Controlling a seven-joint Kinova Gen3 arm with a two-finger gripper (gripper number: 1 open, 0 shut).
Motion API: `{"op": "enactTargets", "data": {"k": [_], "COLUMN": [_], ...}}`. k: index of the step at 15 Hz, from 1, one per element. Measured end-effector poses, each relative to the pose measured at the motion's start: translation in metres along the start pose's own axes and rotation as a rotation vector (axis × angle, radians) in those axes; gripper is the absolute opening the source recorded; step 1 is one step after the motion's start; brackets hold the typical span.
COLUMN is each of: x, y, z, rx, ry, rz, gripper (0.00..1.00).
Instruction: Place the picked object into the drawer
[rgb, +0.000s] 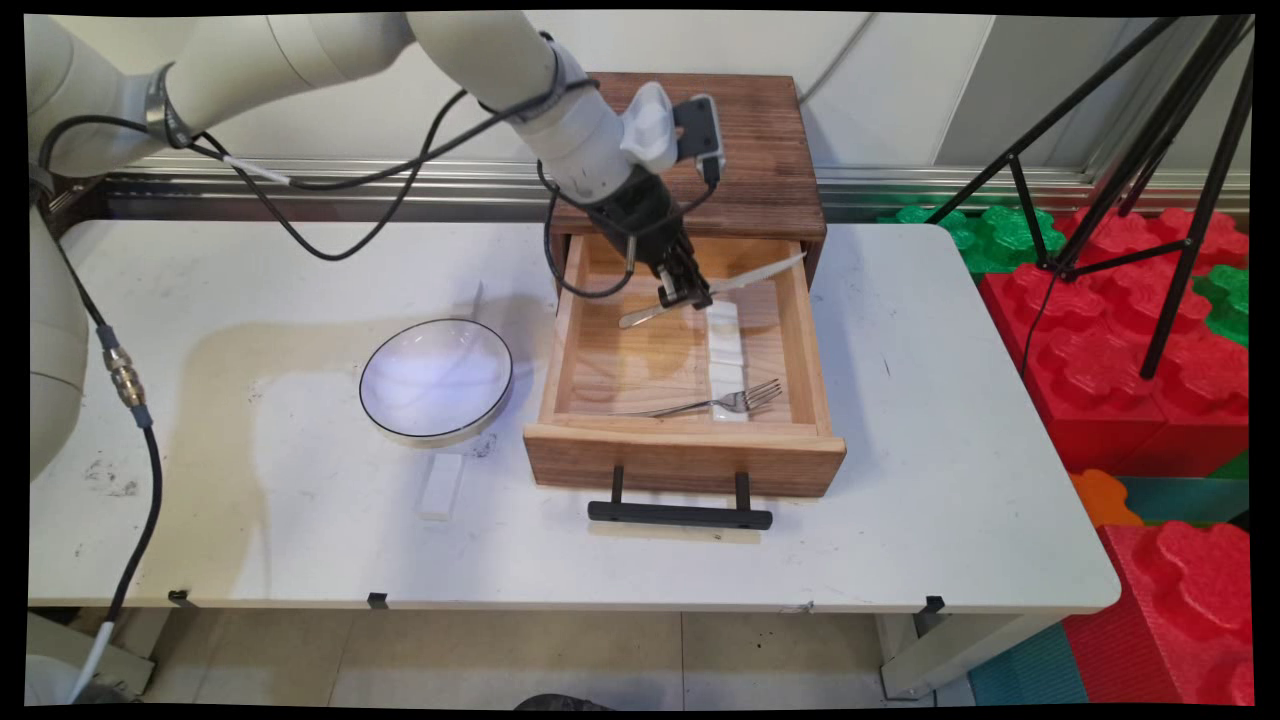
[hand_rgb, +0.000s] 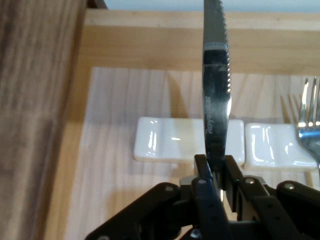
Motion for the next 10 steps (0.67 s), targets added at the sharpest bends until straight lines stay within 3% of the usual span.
{"op": "enactTargets", "data": {"k": [10], "x": [-0.023], "y": [-0.002], "z": [0.034], "rx": [-0.030], "ry": [-0.035], "rz": [0.031], "gripper": [0.00]}}
